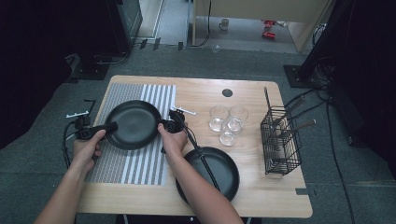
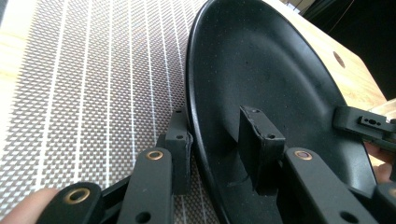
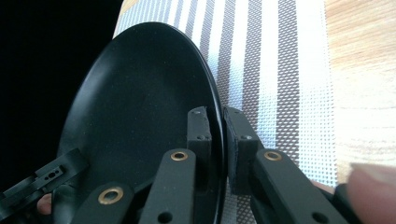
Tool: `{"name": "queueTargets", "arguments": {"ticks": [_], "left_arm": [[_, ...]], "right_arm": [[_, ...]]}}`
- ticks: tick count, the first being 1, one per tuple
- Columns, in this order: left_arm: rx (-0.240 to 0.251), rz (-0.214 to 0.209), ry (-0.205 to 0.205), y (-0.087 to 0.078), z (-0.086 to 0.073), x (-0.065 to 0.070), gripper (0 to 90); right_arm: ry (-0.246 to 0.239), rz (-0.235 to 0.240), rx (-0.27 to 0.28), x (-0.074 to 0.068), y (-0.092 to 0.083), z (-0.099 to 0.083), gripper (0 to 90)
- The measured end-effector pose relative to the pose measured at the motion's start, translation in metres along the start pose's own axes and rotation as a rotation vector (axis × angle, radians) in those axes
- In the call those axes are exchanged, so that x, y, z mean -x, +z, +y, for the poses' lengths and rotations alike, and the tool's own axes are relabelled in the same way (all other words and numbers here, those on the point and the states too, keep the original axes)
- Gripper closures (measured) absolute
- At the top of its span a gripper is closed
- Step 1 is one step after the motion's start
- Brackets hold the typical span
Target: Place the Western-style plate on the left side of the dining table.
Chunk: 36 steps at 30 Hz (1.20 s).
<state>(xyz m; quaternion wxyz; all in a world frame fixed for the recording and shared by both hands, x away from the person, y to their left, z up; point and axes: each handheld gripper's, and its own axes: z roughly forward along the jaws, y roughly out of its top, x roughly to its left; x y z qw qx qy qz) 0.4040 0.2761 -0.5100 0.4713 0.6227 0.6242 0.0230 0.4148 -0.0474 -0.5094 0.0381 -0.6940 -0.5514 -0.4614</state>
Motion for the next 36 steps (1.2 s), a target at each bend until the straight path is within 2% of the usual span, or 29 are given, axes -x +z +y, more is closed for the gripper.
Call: {"name": "queueTargets", "arguments": {"ticks": [3,4,7,12,16,20,25,27,30,32,34,35,36], "left_arm": [[-0.002,0.006,0.002,0.003,0.002,-0.001,67.3],[0.004,0.009,-0.003,0.004,0.002,-0.001,67.4],[0.019,0.012,-0.017,0.004,0.002,-0.004,67.9],[0.013,0.022,-0.026,0.006,0.002,-0.006,67.7],[0.01,0.034,-0.036,0.007,0.0,-0.007,67.1],[0.014,0.018,-0.073,0.007,0.001,-0.011,69.2],[0.02,0.019,-0.064,0.007,-0.001,-0.011,69.1],[0.029,0.027,-0.056,0.006,-0.002,-0.009,68.6],[0.037,0.037,-0.046,0.006,-0.003,-0.009,68.3],[0.052,0.065,-0.015,0.005,-0.005,-0.005,67.8],[0.065,0.093,0.02,0.006,-0.007,-0.002,66.0],[0.067,0.098,0.023,0.006,-0.007,-0.002,65.9],[0.069,0.105,0.023,0.006,-0.007,-0.001,65.9]], "right_arm": [[-0.001,-0.002,0.003,0.002,0.002,0.0,83.2],[0.009,0.0,0.002,0.003,0.003,0.0,83.2],[-0.002,0.002,0.014,0.003,0.006,-0.002,83.1],[-0.004,-0.001,0.014,0.004,0.01,-0.003,83.1],[-0.033,-0.006,0.028,0.002,0.011,-0.004,82.9],[-0.045,-0.012,0.04,0.003,0.014,-0.007,82.0],[-0.064,-0.003,0.039,0.003,0.014,-0.007,80.0],[-0.09,-0.001,0.043,0.002,0.013,-0.006,75.5],[-0.163,-0.02,0.076,-0.003,0.007,-0.006,71.1],[-0.199,-0.035,0.099,-0.007,0.002,-0.008,67.7],[-0.261,-0.052,0.12,-0.012,-0.003,-0.009,66.4],[-0.296,-0.05,0.142,-0.016,-0.008,-0.011,66.4],[-0.296,-0.05,0.142,-0.016,-0.008,-0.011,66.4]]}}
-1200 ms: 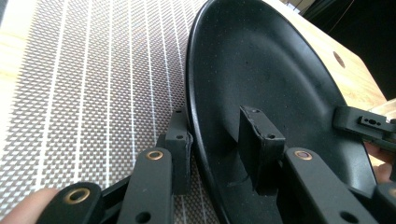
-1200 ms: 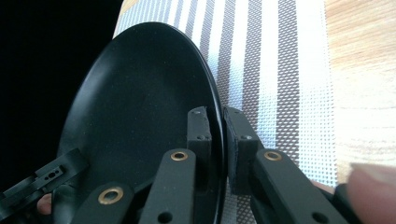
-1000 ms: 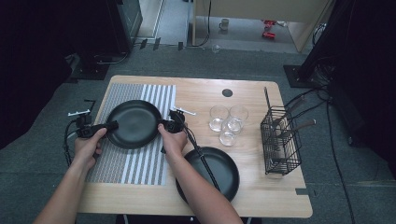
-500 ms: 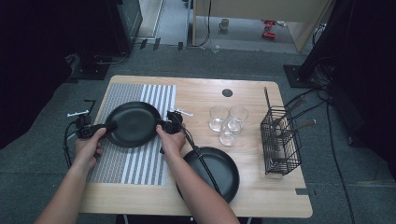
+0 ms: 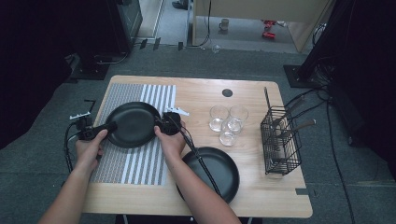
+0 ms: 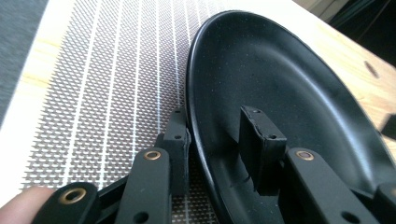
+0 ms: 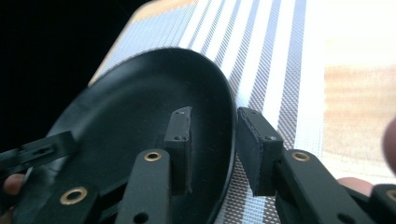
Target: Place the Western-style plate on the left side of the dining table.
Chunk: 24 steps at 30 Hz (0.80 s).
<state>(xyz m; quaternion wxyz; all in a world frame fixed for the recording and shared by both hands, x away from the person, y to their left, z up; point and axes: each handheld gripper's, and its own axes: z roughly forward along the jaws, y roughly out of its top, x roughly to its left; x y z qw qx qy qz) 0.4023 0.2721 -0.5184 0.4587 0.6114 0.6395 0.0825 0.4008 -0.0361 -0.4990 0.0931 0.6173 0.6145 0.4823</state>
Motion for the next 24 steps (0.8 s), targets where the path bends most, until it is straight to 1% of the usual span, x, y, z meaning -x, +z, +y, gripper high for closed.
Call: {"name": "queueTargets", "arguments": {"ticks": [1,3,4,5,7,8,9,10,11,12,14,15,17,18,19,20,21,24], "left_arm": [[0.007,0.013,0.004,0.0,-0.001,0.001,66.1],[0.026,0.054,0.019,0.0,-0.003,0.005,65.9],[0.03,0.067,0.024,0.0,-0.003,0.006,66.0],[0.039,0.08,0.021,-0.001,-0.003,0.006,66.6],[0.045,0.083,0.026,-0.001,-0.003,0.006,67.4],[0.047,0.087,0.028,-0.001,-0.004,0.007,67.4],[0.047,0.089,0.031,-0.001,-0.004,0.007,67.4],[0.047,0.091,0.033,-0.001,-0.004,0.007,67.4],[0.047,0.092,0.035,-0.001,-0.004,0.007,67.2],[0.047,0.091,0.035,-0.001,-0.004,0.007,67.0],[0.047,0.091,0.035,-0.001,-0.004,0.007,67.0],[0.047,0.095,0.038,0.0,-0.004,0.008,67.0],[0.047,0.096,0.042,0.0,-0.004,0.008,67.0],[0.048,0.095,0.041,0.0,-0.004,0.008,67.0],[0.05,0.095,0.041,-0.001,-0.004,0.008,67.0],[0.051,0.094,0.04,-0.001,-0.004,0.008,66.9],[0.052,0.094,0.04,-0.001,-0.004,0.008,66.9],[0.056,0.092,0.04,-0.002,-0.004,0.007,66.7]], "right_arm": [[-0.02,0.005,0.008,-0.002,-0.003,0.001,66.0],[-0.073,-0.006,0.011,-0.007,-0.01,0.001,65.6],[-0.086,-0.007,0.008,-0.009,-0.012,0.001,64.5],[-0.097,-0.003,0.004,-0.01,-0.015,0.001,63.6],[-0.126,-0.003,0.003,-0.013,-0.021,-0.001,63.1],[-0.134,0.015,0.001,-0.014,-0.025,-0.003,65.1],[-0.14,0.029,0.003,-0.014,-0.028,-0.005,63.6],[-0.161,0.019,0.011,-0.015,-0.03,-0.008,63.9],[-0.161,0.022,0.009,-0.015,-0.033,-0.009,64.6],[-0.157,0.035,0.011,-0.015,-0.035,-0.011,64.4],[-0.169,0.052,0.007,-0.014,-0.04,-0.016,61.1],[-0.178,0.052,0.007,-0.015,-0.042,-0.018,60.6],[-0.199,0.052,0.002,-0.016,-0.048,-0.022,56.3],[-0.205,0.046,-0.01,-0.018,-0.052,-0.023,58.3],[-0.196,0.04,-0.057,-0.02,-0.056,-0.024,59.3],[-0.215,0.049,-0.06,-0.022,-0.06,-0.025,58.0],[-0.244,0.068,-0.058,-0.024,-0.064,-0.028,52.9],[-0.299,0.079,-0.057,-0.029,-0.072,-0.033,39.2]]}}
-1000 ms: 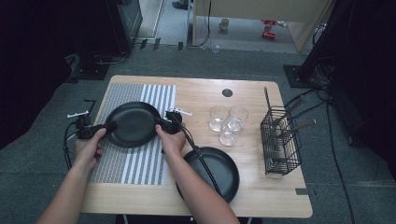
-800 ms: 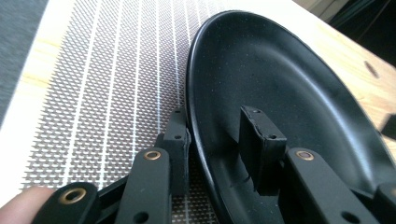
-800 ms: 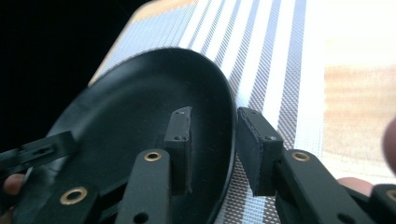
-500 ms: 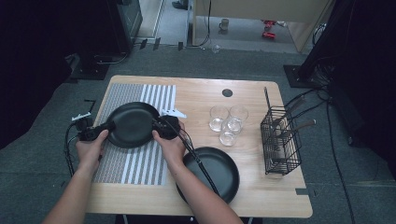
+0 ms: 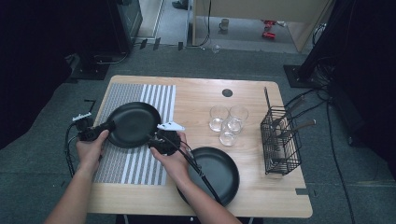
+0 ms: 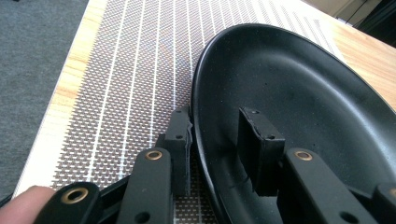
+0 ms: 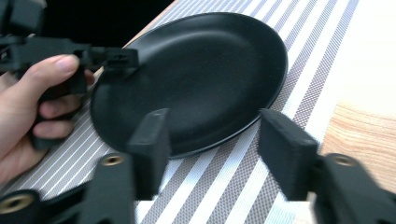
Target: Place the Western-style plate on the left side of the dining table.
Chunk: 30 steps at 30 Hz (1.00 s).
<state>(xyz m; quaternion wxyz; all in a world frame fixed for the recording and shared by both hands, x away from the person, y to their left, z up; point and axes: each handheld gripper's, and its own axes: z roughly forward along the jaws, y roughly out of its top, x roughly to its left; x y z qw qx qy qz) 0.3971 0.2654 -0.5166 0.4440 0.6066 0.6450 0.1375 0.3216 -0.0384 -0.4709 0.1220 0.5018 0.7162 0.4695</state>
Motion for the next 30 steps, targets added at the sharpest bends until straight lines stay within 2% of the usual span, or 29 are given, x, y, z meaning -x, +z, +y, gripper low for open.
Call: {"name": "queueTargets", "arguments": {"ticks": [3,8,11,13,16,22,25,27,30], "left_arm": [[0.012,-0.006,-0.008,-0.001,0.0,-0.001,66.2],[0.02,-0.013,-0.007,-0.002,0.0,-0.001,65.1],[0.019,-0.025,-0.004,-0.003,0.0,-0.002,63.3],[0.023,-0.033,-0.008,-0.004,0.0,-0.003,62.4],[0.031,-0.044,-0.007,-0.005,-0.001,-0.003,60.2],[0.047,-0.059,0.001,-0.008,-0.001,-0.003,52.8],[0.05,-0.062,0.007,-0.008,-0.001,-0.003,46.1],[0.047,-0.039,0.006,-0.008,-0.001,-0.003,34.5],[0.054,-0.03,0.016,-0.01,-0.001,-0.002,25.9]], "right_arm": [[-0.022,0.003,-0.002,-0.003,-0.008,-0.003,24.8],[-0.026,-0.006,-0.012,-0.001,-0.023,-0.01,12.6],[-0.012,-0.012,-0.007,0.002,-0.031,-0.013,3.9],[-0.005,0.001,-0.003,0.005,-0.037,-0.016,0.6],[-0.012,0.018,0.009,0.01,-0.047,-0.022,0.0],[0.0,0.002,0.03,0.023,-0.07,-0.034,0.0],[0.002,-0.021,0.033,0.027,-0.079,-0.043,0.0],[-0.009,-0.037,0.033,0.027,-0.082,-0.049,0.0],[-0.01,-0.063,0.039,0.027,-0.09,-0.058,0.0]]}}
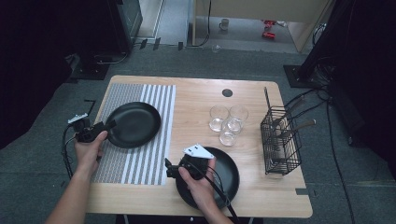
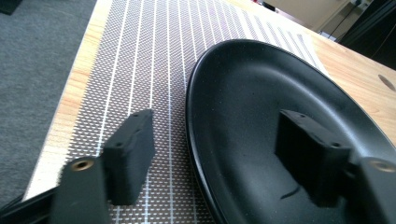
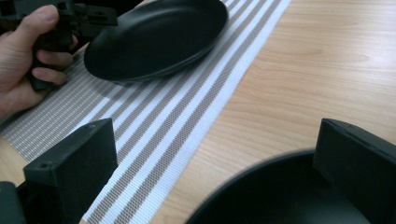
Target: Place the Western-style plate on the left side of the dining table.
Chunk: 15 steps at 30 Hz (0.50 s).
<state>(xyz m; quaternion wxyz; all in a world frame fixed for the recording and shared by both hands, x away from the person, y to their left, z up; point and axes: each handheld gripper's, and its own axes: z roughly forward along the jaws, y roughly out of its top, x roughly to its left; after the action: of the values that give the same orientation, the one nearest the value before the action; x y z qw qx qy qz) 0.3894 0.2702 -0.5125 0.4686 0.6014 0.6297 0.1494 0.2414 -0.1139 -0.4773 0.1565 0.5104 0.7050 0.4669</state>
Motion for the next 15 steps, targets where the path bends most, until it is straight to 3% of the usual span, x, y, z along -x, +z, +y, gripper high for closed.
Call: {"name": "queueTargets", "arguments": {"ticks": [4,6,12,15], "left_arm": [[0.013,0.0,0.015,-0.001,-0.001,0.002,16.8],[0.017,0.002,0.025,-0.001,-0.001,0.003,13.1],[0.031,-0.005,0.035,-0.003,-0.002,0.004,11.8],[0.032,-0.002,0.034,-0.003,-0.003,0.004,11.7]], "right_arm": [[-0.028,-0.066,0.042,-0.001,-0.013,-0.007,0.0],[-0.043,-0.087,0.099,0.0,-0.024,-0.012,0.0],[-0.102,-0.14,0.257,0.005,-0.048,-0.025,0.0],[-0.124,-0.172,0.307,0.007,-0.059,-0.027,0.0]]}}
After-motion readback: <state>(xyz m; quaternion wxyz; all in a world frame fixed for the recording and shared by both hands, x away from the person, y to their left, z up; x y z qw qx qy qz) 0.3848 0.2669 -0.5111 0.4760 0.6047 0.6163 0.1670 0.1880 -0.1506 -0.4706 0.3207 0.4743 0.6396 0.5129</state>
